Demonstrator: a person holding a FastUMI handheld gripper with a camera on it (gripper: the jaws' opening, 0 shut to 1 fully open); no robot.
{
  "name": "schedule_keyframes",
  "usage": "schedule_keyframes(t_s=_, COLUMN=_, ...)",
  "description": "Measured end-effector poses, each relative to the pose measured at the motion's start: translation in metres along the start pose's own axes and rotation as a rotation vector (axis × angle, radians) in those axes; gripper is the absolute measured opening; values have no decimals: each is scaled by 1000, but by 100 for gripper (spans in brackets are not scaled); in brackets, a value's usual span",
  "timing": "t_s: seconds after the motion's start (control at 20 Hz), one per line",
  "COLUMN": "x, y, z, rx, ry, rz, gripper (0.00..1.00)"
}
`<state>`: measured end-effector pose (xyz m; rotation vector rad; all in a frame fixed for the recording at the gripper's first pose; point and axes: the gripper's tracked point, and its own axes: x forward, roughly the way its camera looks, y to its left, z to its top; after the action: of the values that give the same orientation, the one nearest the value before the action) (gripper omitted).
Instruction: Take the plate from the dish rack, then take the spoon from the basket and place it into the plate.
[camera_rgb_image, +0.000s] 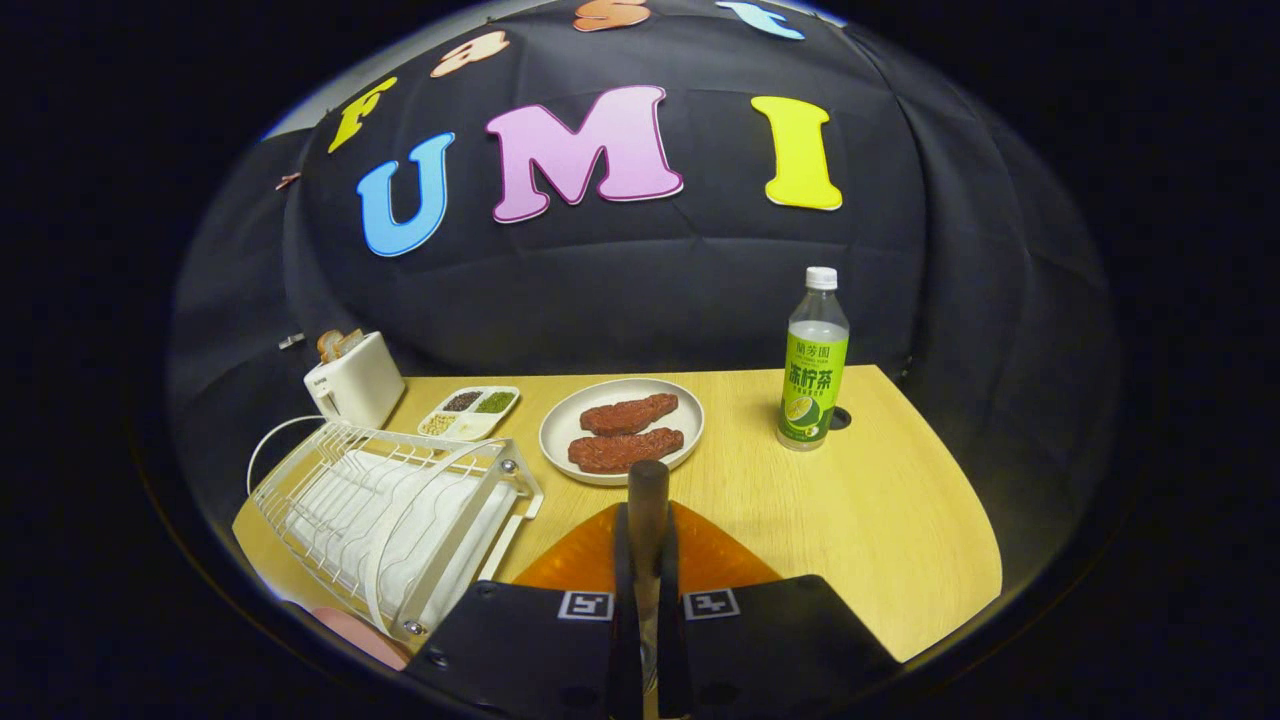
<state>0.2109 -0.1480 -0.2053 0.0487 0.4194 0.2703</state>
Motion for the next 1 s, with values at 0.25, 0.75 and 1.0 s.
schedule_keyframes(t_s=0.25, x=-18, y=9, z=28, rx=-2, ry=-46, rz=-3, gripper=9)
schedule_keyframes(t_s=0.75, x=-112, y=55, z=126, rx=18, ry=-163, rz=-56, gripper=9)
schedule_keyframes(t_s=1.0, x=-160, y=127, z=102, rx=26, ry=-143, rz=-4, gripper=9)
